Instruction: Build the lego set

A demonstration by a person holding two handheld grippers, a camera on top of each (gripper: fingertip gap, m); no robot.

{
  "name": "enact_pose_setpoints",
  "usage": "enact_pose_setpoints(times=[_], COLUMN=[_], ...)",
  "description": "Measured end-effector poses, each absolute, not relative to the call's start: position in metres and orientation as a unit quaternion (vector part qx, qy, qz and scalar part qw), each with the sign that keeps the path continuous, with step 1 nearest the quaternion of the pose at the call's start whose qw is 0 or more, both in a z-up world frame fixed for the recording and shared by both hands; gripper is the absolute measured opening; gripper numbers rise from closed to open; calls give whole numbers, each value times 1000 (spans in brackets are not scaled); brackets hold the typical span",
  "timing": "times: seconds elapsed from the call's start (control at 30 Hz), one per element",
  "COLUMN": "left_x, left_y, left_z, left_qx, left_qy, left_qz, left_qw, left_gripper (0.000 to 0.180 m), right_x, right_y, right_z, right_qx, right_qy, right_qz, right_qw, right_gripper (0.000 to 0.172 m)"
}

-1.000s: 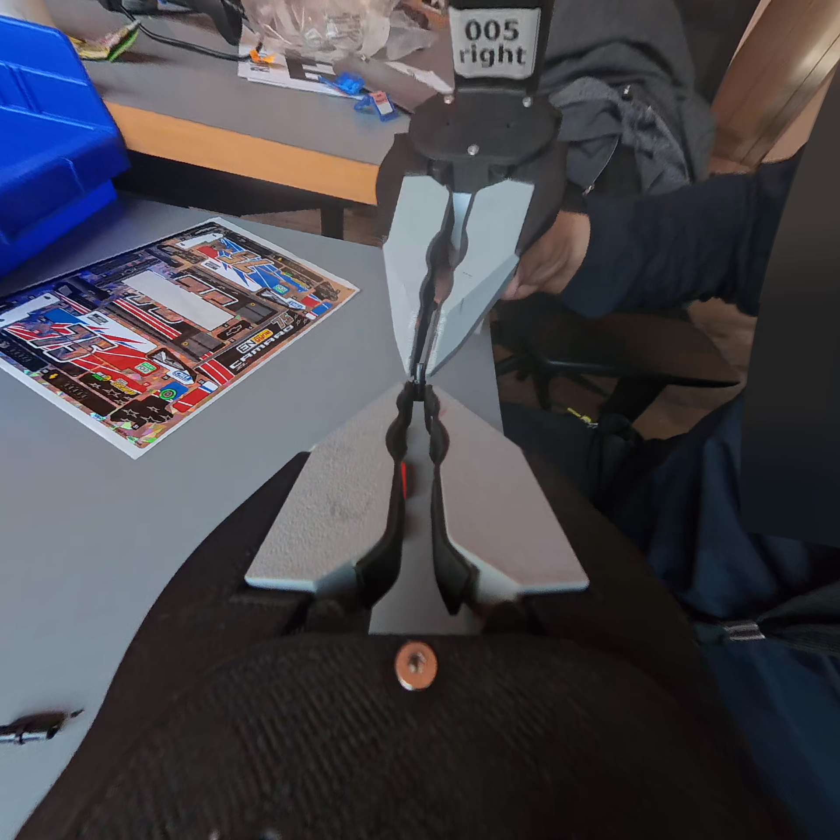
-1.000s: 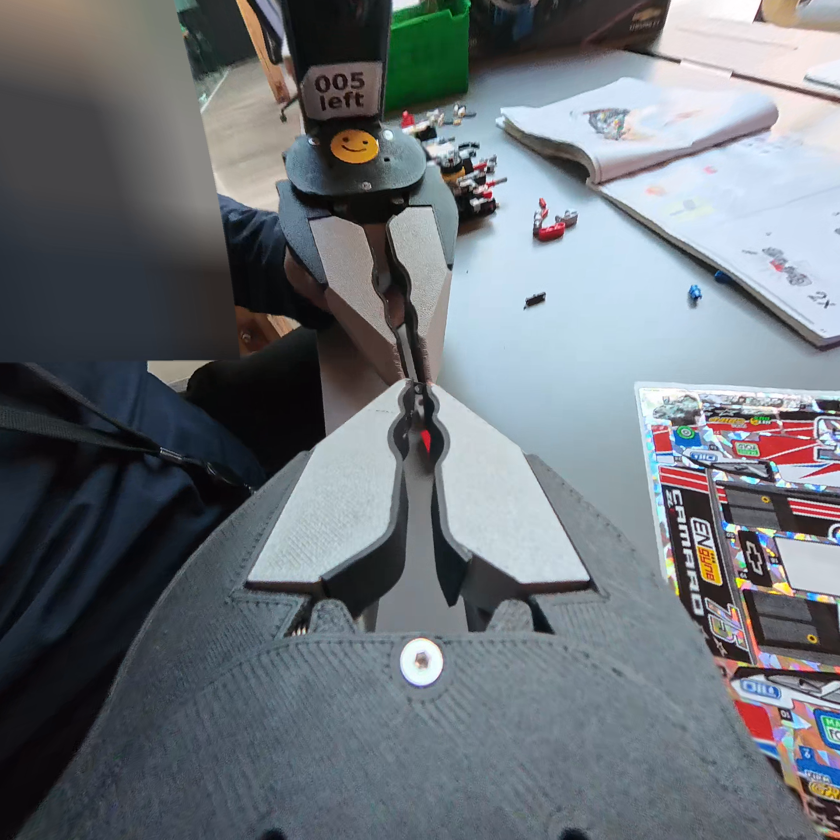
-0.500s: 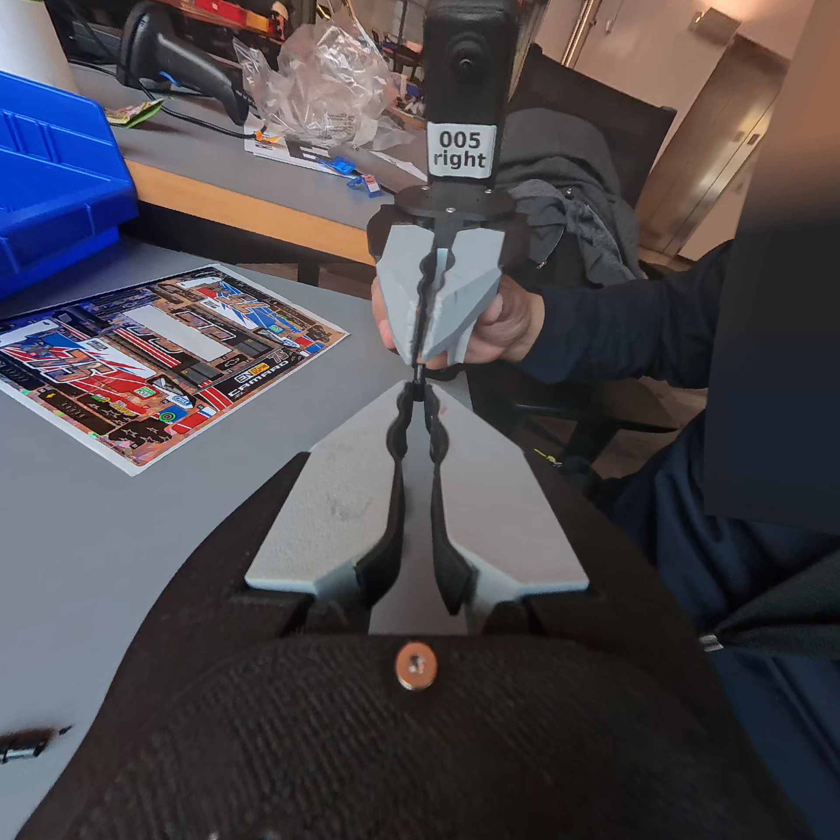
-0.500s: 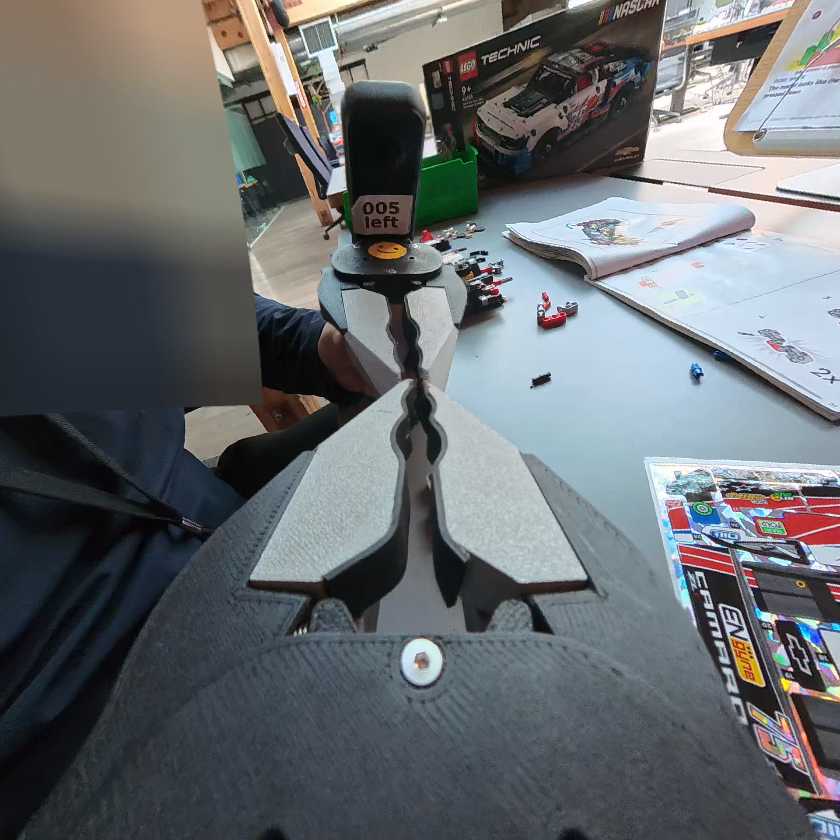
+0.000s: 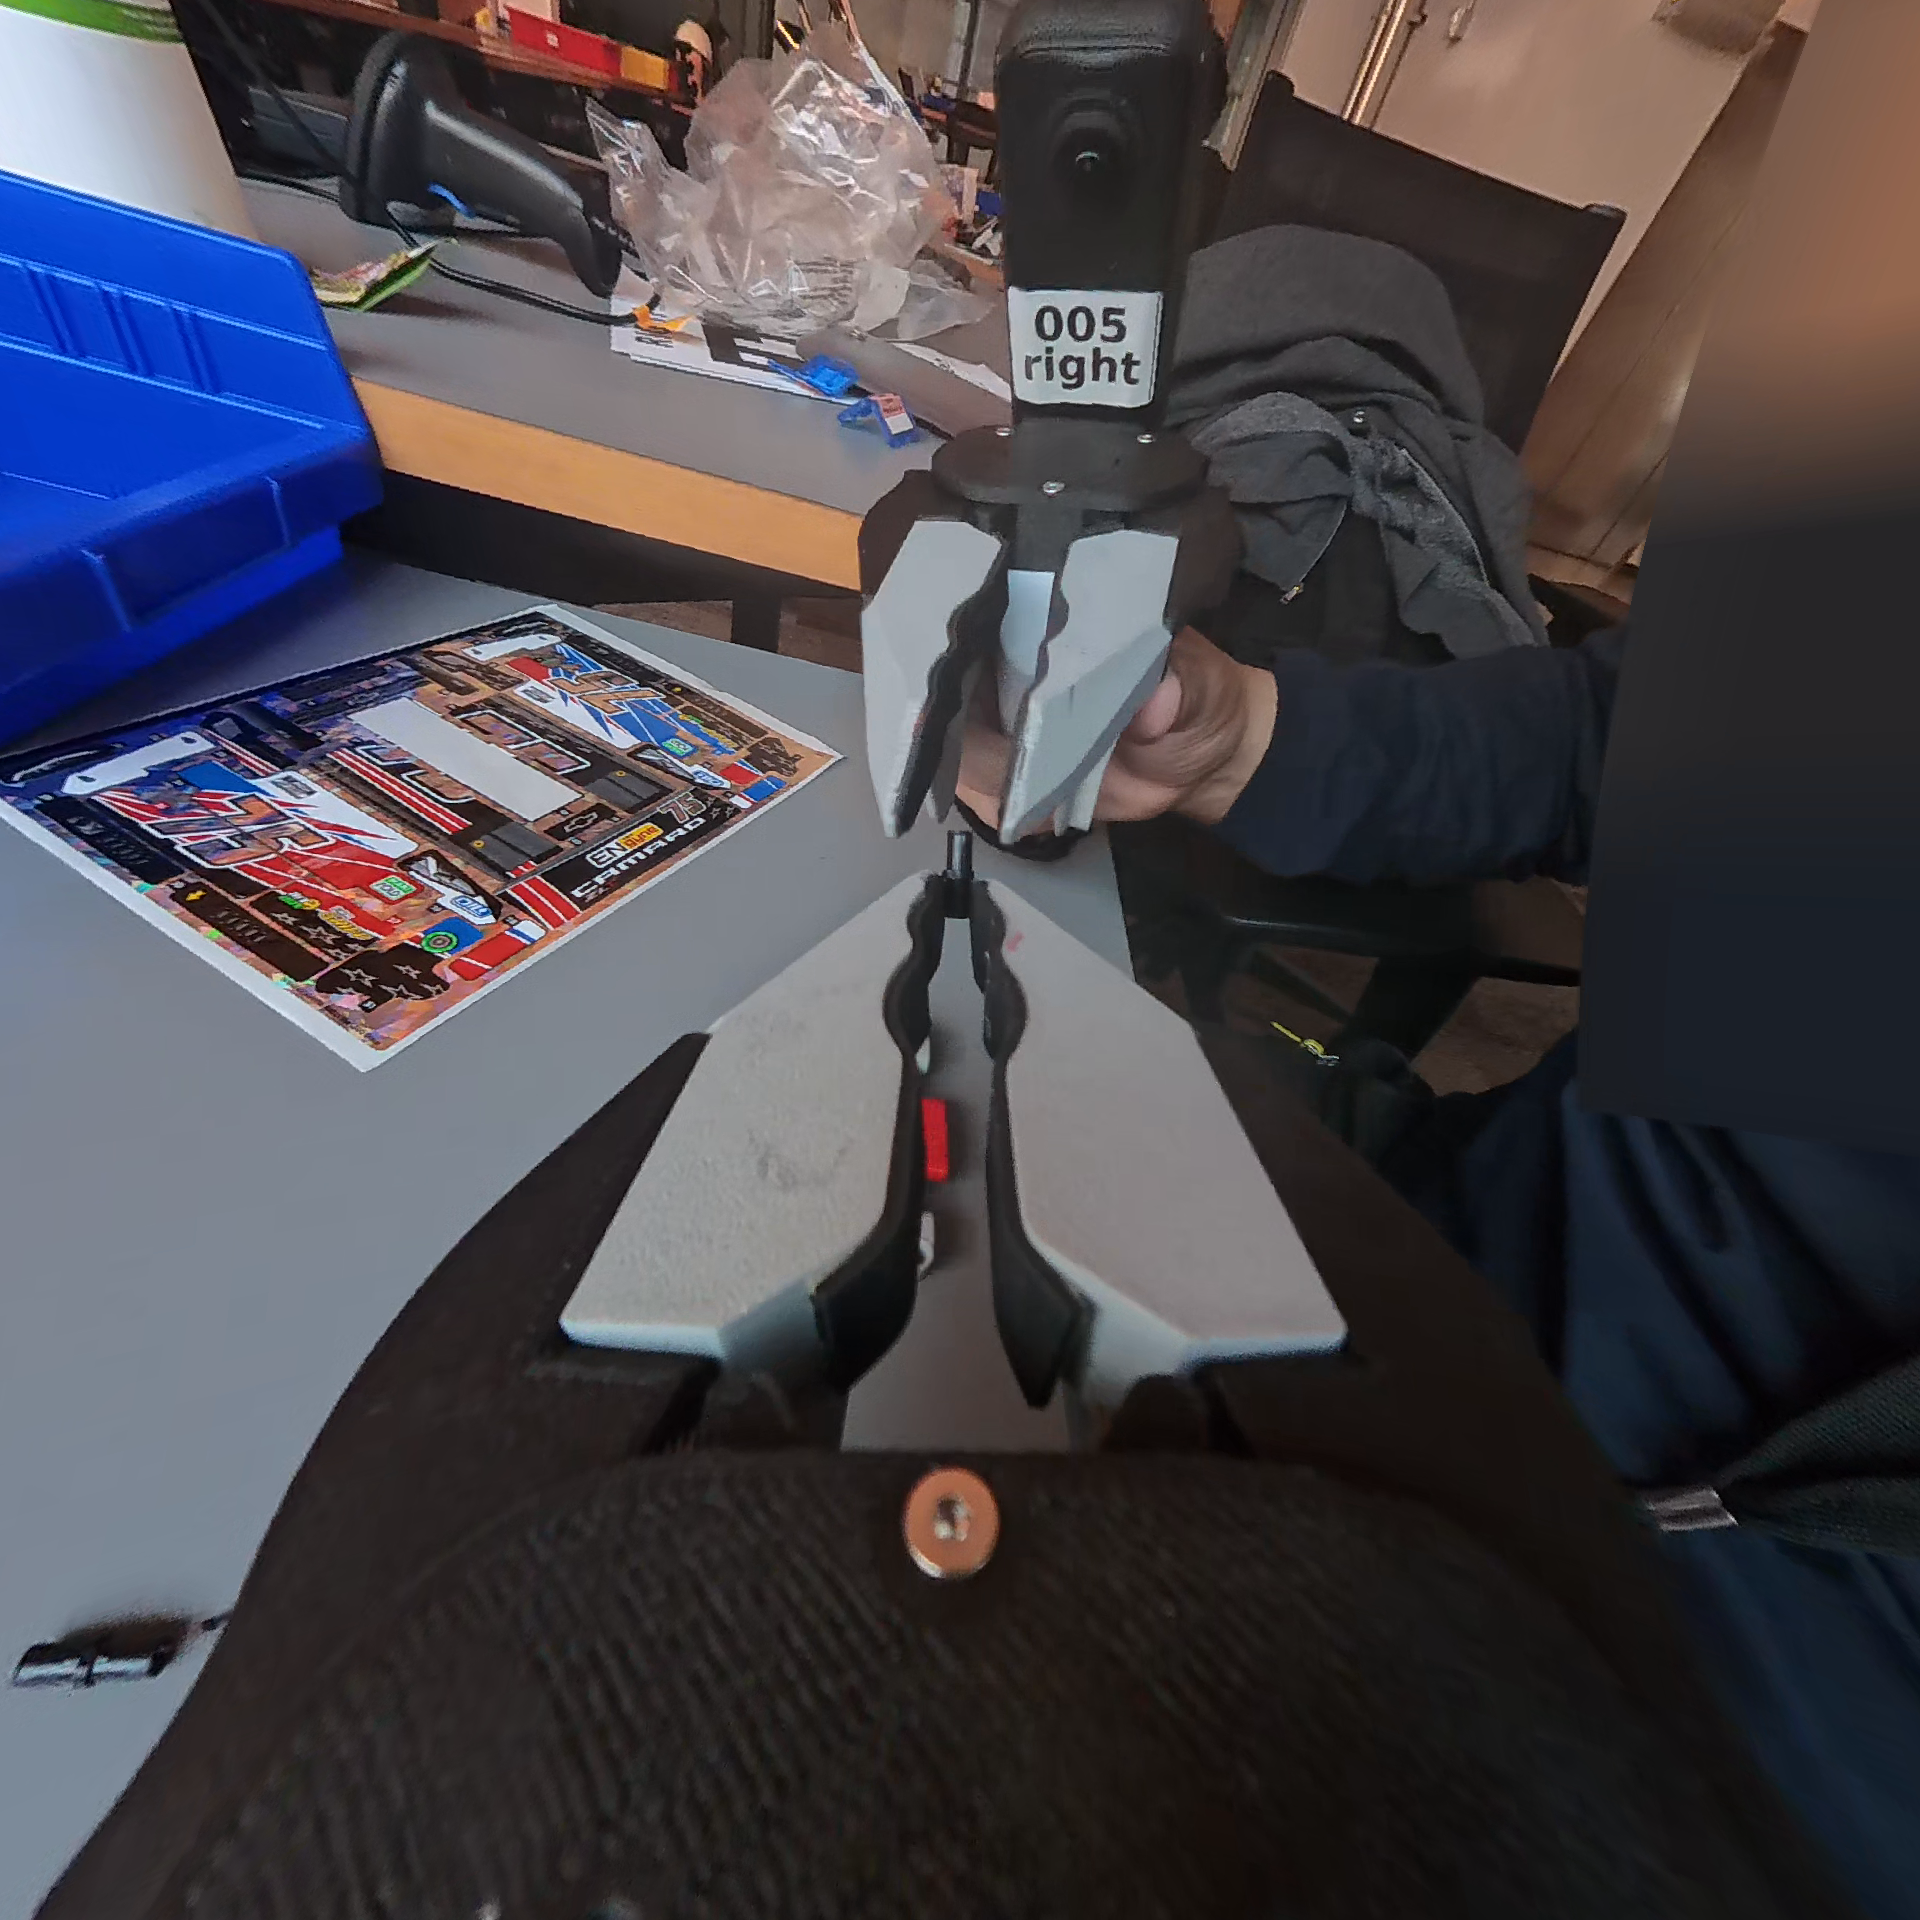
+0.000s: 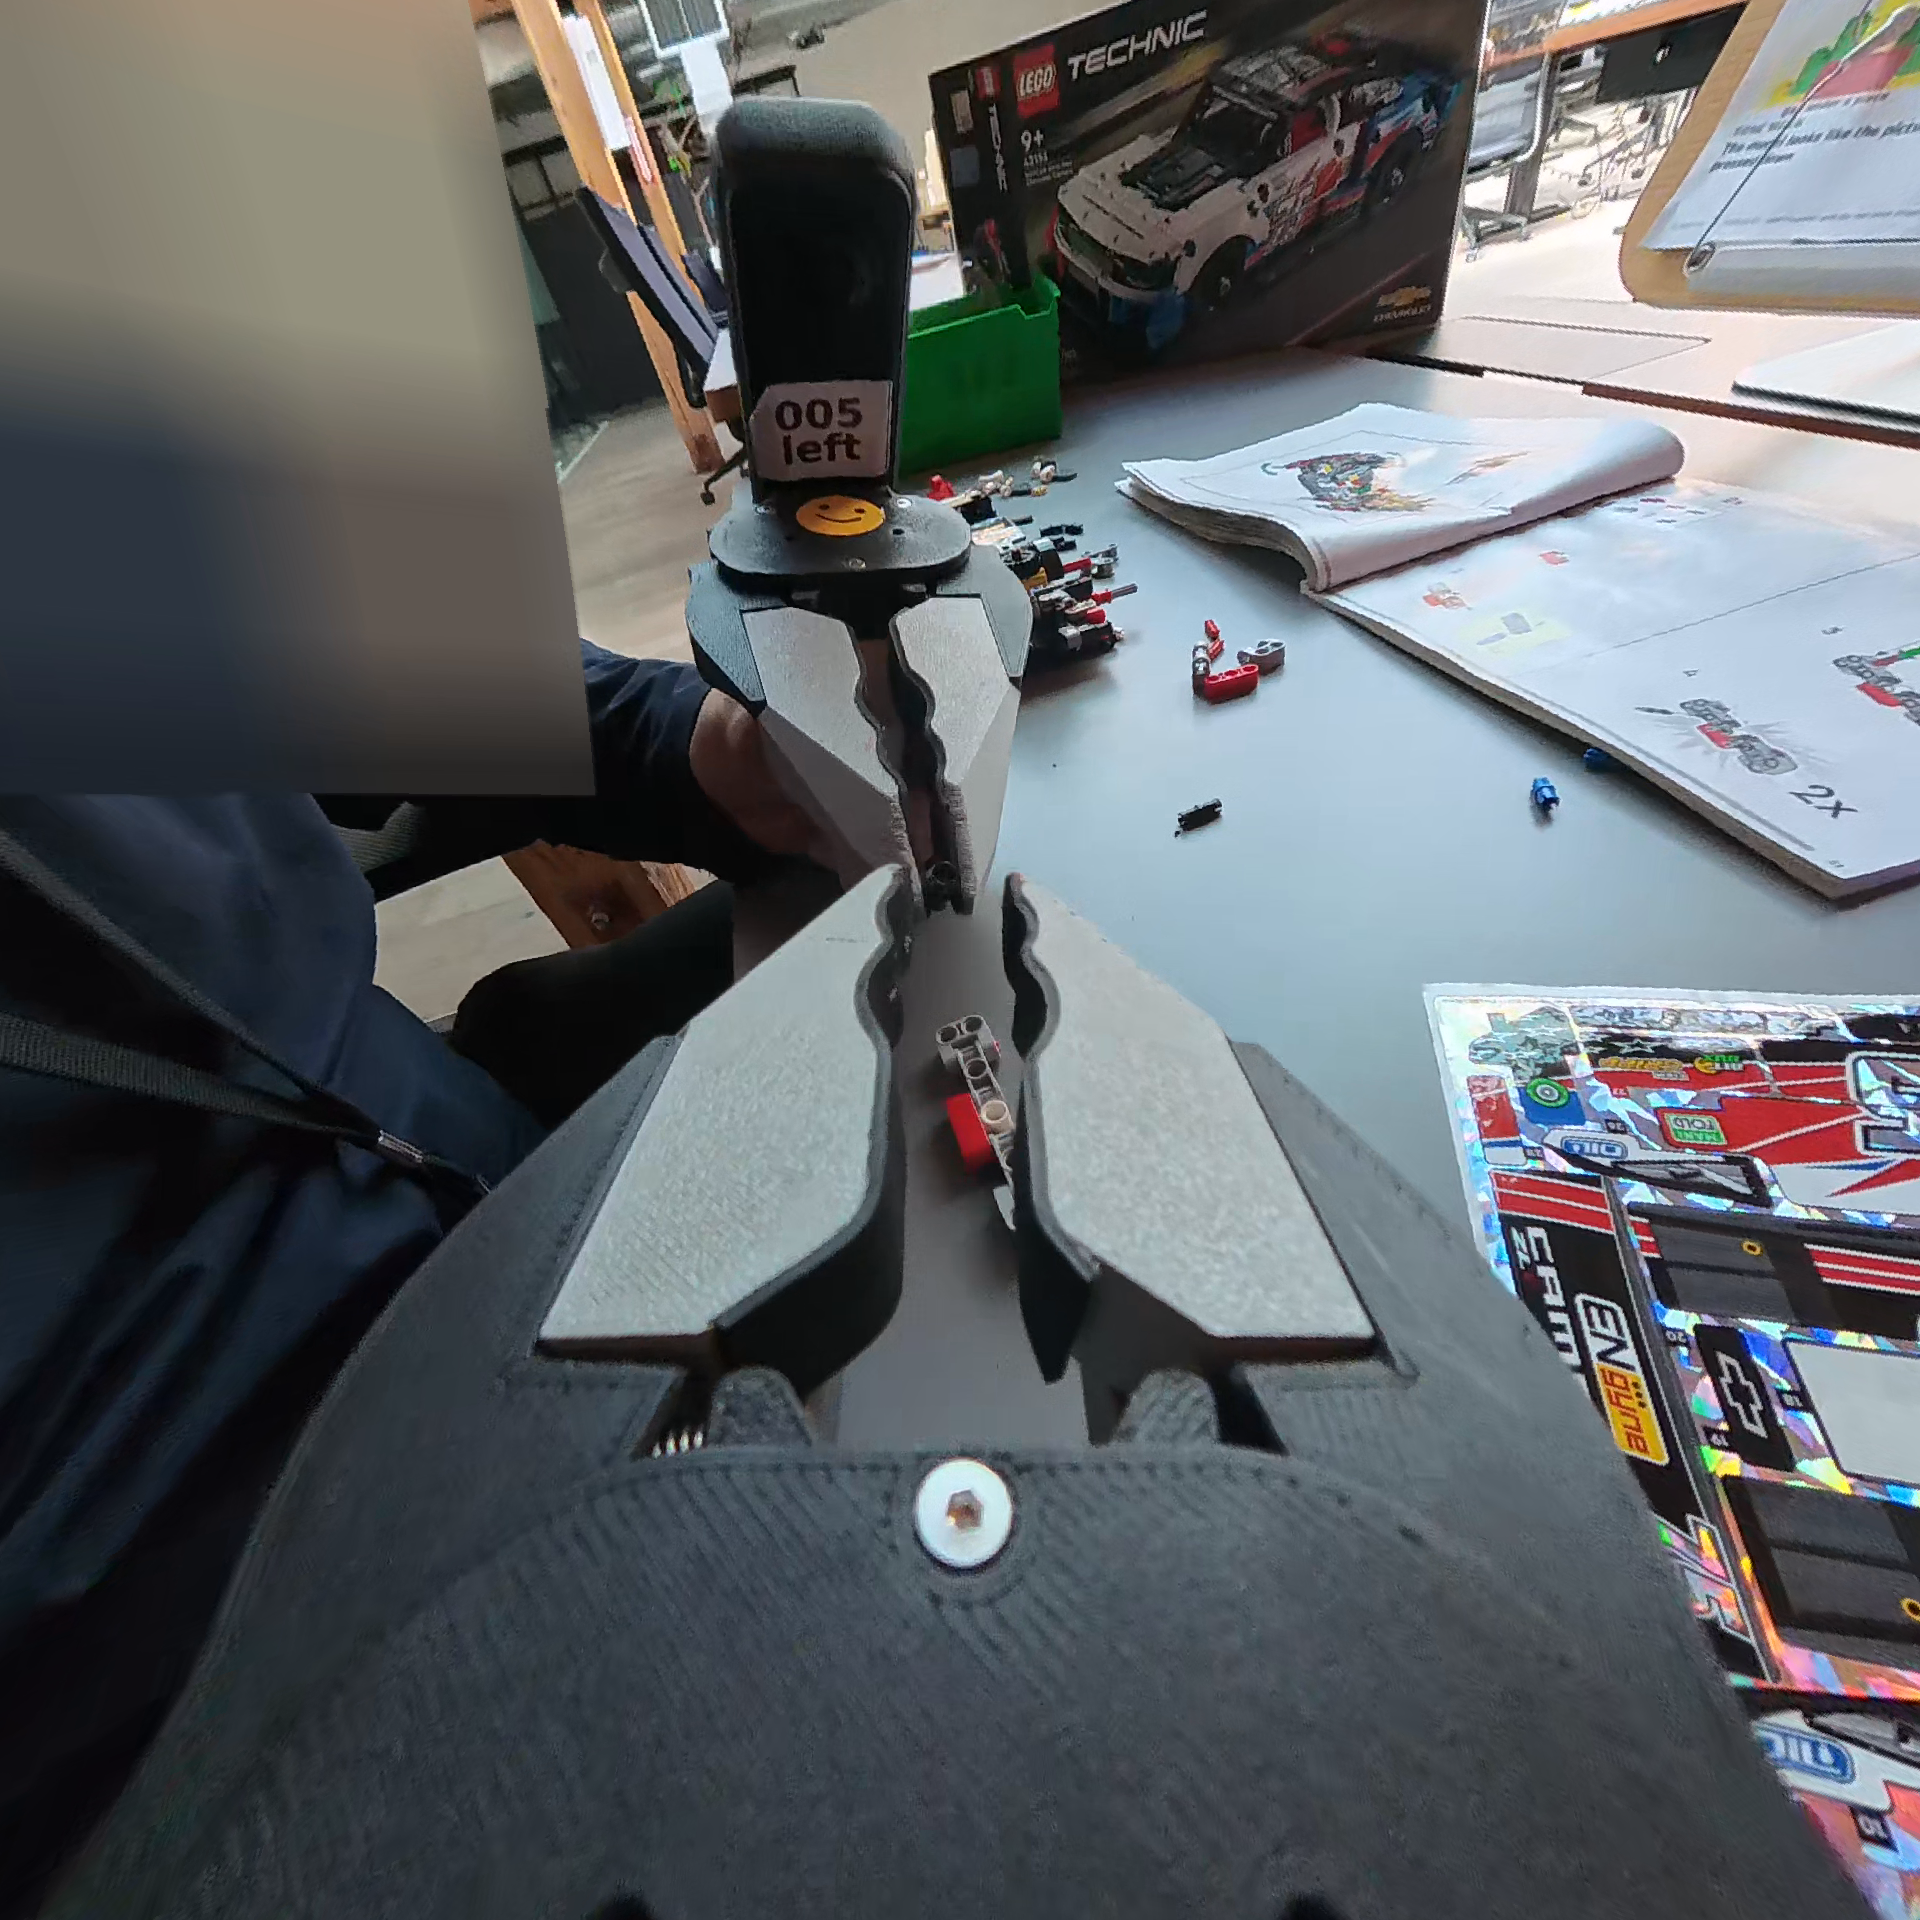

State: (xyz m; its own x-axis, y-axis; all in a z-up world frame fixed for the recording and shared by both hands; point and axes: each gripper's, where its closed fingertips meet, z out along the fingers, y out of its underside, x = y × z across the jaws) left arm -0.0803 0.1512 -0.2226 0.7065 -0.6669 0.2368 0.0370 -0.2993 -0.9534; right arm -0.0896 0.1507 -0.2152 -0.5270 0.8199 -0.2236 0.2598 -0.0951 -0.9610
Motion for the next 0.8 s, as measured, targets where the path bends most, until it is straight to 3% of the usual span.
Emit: enact_pose_setpoints(times=[0.13, 0.8], left_x=[-78, -71], left_y=[151, 148], left_z=[-225, -230], left_qx=[-743, -747], left_qy=[224, 256], left_qz=[-305, -279], left_qw=[552, 546], left_gripper=[1, 1], right_x=[-88, -80], right_y=[151, 143], right_z=[-217, -223], right_qx=[-415, -369], right_qy=[-652, -738], right_qz=[583, 506], right_qw=[250, 252], right_gripper=[4, 0])
